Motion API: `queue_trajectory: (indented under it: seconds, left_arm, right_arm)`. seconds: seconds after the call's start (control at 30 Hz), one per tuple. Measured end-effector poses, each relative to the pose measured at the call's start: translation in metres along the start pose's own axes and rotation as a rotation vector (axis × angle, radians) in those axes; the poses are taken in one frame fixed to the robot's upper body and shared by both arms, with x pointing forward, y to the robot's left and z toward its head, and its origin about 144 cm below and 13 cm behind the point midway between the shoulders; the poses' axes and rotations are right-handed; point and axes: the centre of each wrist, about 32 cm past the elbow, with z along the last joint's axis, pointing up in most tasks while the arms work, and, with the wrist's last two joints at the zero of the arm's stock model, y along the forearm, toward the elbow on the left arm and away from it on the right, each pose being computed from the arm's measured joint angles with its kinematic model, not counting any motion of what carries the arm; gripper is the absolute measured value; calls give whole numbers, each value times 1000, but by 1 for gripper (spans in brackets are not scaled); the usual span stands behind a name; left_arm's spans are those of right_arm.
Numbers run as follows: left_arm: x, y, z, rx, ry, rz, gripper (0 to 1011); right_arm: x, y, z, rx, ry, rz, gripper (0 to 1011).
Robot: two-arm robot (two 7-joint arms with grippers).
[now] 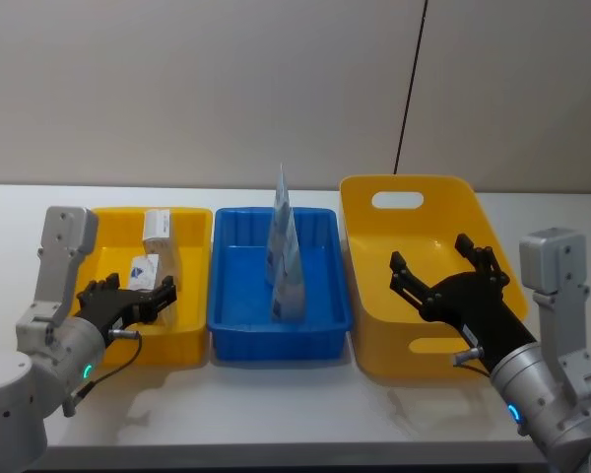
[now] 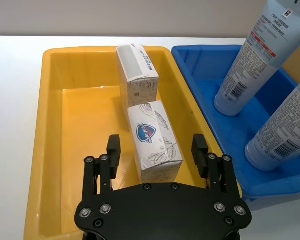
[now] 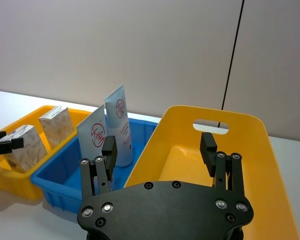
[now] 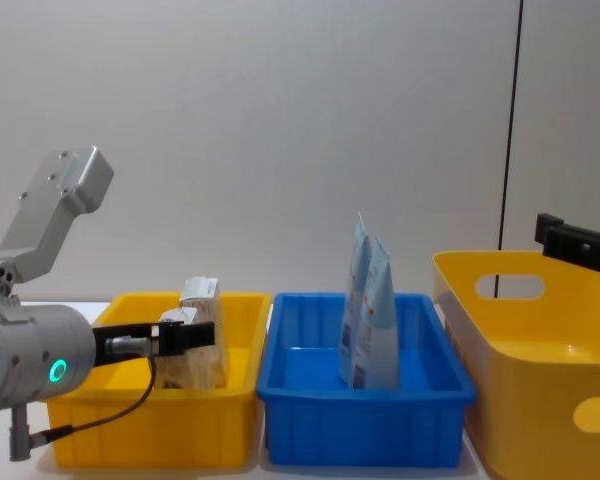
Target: Bimanual collaborative sorting of washing and personal care products
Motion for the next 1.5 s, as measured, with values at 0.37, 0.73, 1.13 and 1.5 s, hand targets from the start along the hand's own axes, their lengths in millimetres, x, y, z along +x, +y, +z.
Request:
queue_trajectory:
  seconds: [0.37, 0.73, 1.13, 1.5]
  left_arm:
    - [0, -1, 0, 1, 0, 0, 559]
    - [0, -1, 0, 2, -1, -1, 390]
    - [0, -1, 0, 2, -1, -1, 378]
    - [1, 2, 7, -4, -39, -4, 378]
  right_arm:
    - [0, 0, 0, 0, 0, 0, 1000]
    - [0, 0, 0, 0, 0, 0, 1000]
    - [0, 0, 0, 0, 0, 0, 1000]
    - [0, 0, 0, 0, 0, 0, 1000]
